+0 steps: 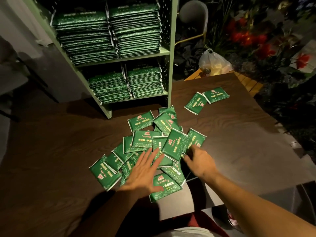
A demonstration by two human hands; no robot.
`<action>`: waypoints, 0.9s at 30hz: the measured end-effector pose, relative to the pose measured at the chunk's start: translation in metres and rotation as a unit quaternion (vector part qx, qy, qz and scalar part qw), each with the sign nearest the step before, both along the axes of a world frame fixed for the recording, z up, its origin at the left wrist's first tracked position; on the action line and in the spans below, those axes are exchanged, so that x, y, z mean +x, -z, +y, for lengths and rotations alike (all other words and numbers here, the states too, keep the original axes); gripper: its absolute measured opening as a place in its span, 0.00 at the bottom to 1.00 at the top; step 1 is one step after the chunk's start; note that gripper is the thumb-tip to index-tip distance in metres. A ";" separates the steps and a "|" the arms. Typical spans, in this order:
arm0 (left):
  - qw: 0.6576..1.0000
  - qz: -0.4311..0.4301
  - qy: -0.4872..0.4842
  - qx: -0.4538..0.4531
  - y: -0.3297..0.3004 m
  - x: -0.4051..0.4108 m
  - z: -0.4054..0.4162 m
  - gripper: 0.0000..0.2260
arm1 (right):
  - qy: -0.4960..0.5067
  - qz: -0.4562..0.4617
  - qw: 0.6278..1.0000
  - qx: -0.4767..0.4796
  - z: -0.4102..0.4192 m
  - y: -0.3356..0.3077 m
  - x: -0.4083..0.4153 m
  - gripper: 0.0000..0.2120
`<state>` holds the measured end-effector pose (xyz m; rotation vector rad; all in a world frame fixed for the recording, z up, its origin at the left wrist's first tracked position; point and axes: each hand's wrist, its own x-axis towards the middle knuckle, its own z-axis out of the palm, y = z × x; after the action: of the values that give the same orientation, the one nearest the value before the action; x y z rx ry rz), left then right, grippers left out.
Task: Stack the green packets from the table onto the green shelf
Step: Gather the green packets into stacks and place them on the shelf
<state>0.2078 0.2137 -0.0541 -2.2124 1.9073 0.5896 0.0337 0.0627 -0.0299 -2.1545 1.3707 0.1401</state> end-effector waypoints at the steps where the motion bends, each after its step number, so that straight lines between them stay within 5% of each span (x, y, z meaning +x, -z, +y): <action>1: 1.000 0.010 -0.015 -0.011 -0.002 -0.002 -0.001 0.52 | -0.012 -0.011 1.000 0.004 0.000 0.000 0.007 0.17; 6: 0.991 0.053 -0.107 -0.054 -0.009 -0.016 -0.006 0.51 | -0.143 0.033 0.989 -0.021 0.006 0.006 0.035 0.48; 10: 0.965 0.117 -0.222 -0.072 -0.010 -0.020 -0.002 0.47 | -0.256 0.074 0.958 -0.104 0.012 0.016 0.037 0.56; 16: 0.918 0.216 -0.311 -0.121 -0.013 -0.022 0.000 0.35 | -0.285 -0.006 0.940 -0.189 0.019 0.029 0.029 0.39; 20: 0.841 0.331 -0.407 -0.132 -0.016 -0.009 -0.011 0.26 | -0.313 -0.030 0.924 -0.216 0.028 0.031 0.031 0.30; 23: 0.797 0.361 -0.461 -0.149 -0.014 0.002 -0.021 0.19 | -0.307 -0.074 0.914 -0.256 0.034 0.029 0.029 0.27; 27: 0.756 0.391 -0.503 -0.151 -0.008 0.012 -0.021 0.21 | -0.300 -0.097 0.908 -0.274 0.047 0.025 0.031 0.27</action>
<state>0.2197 0.1928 -0.0460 -3.5239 0.7422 1.6556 0.0652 0.1097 -0.0550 -2.9144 0.6321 -0.2542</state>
